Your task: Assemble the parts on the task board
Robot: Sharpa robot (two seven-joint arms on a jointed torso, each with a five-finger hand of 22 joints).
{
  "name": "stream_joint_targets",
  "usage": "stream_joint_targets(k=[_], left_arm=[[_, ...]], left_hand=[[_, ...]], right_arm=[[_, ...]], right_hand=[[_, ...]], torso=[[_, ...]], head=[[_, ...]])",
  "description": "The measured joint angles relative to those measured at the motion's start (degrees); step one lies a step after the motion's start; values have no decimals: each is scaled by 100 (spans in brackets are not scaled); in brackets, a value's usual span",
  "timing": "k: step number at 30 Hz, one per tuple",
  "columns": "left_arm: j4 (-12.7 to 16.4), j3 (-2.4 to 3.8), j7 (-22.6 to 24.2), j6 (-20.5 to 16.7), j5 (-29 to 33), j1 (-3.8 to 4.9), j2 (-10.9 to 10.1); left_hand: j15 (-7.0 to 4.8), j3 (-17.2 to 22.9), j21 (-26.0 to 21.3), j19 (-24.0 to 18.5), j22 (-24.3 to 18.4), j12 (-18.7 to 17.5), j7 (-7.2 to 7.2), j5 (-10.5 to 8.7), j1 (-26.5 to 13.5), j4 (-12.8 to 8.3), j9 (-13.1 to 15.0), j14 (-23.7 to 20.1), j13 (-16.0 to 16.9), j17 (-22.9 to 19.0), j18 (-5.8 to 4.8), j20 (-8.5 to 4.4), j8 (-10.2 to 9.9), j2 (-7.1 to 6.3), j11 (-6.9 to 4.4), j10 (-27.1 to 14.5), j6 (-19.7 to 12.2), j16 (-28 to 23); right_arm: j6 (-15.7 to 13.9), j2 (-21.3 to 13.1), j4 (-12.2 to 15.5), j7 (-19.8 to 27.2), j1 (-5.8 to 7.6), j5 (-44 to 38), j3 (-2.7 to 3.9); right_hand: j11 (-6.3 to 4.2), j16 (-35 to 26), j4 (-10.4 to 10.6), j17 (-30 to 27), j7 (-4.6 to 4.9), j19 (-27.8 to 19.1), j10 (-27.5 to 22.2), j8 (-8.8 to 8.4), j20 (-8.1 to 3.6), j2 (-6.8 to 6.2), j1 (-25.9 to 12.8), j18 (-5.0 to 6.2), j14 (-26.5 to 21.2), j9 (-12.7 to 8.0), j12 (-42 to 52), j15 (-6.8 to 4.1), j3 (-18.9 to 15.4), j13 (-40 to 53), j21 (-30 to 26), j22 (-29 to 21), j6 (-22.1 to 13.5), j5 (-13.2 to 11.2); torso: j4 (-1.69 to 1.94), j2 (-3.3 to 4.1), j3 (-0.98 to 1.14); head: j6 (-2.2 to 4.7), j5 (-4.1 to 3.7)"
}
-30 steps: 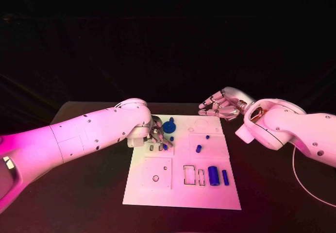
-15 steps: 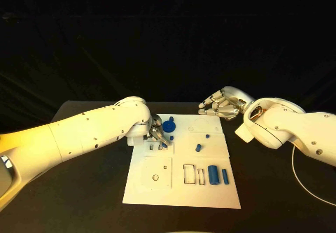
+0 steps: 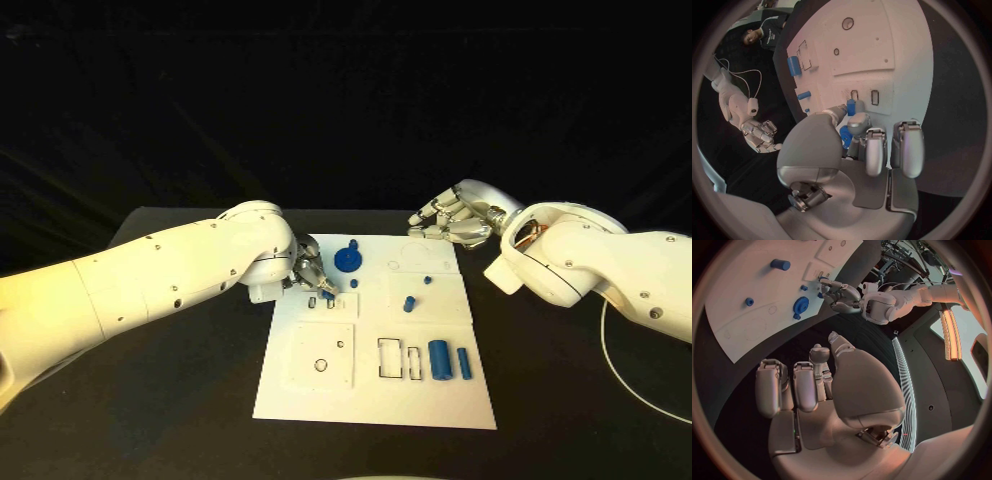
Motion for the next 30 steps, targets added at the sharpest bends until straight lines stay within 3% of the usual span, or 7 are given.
stream_joint_targets(k=[5, 10, 20, 30], left_arm=[[174, 0, 23, -263, 24, -16, -136], [336, -19, 49, -436, -38, -74, -226], [400, -45, 75, -535, -213, -187, -223], [409, -38, 101, -495, -327, -210, -205]], left_hand=[[0, 204, 0, 0, 0, 0, -6, 160, -170, -55, 78, 0, 1, 0, 0, 0, 39, -87, -17, 18, 24, 0], [0, 275, 0, 0, -1, 0, -5, 166, -191, -105, 91, 0, 11, -1, 0, 0, 62, -109, -37, 39, 24, 0], [0, 334, 0, 0, -1, 0, 4, 197, -245, -163, 98, 0, 17, -1, 0, 0, 65, -162, -37, 39, 32, 0], [0, 428, 0, 0, -2, 0, -13, 197, -309, -226, 113, 0, 16, -2, 0, 1, 75, -179, -36, 40, 55, 0]], right_arm=[[18, 13, -8, -2, -3, -5, -4], [36, 20, -12, -3, -5, -12, -7], [69, 20, -16, -4, -9, -18, -10], [89, 20, -17, -4, -11, -20, -10]], right_hand=[[0, 0, 13, 0, 0, 0, 0, 0, 0, 0, 0, 0, 0, 0, 0, 0, -13, -6, 0, -5, 0, 33], [0, 0, 17, 0, 0, 0, 0, 0, 0, 0, 0, 0, 0, -1, 0, 0, -17, -6, 0, -5, 0, 33], [0, 0, 16, -6, 0, 0, 1, 0, 0, 0, 0, -1, 0, -1, 0, 0, -16, -6, 0, -5, -1, 33], [1, 0, 16, -6, -1, 0, 1, 0, 0, 0, 0, -1, 0, -2, 0, 0, -16, -6, 0, -5, -1, 33]], torso=[[3, 0, 4], [4, 0, 8], [1, 4, 1], [-1, 4, 1]], head=[[1, 14], [-18, 37], [-49, 68], [-73, 77]])
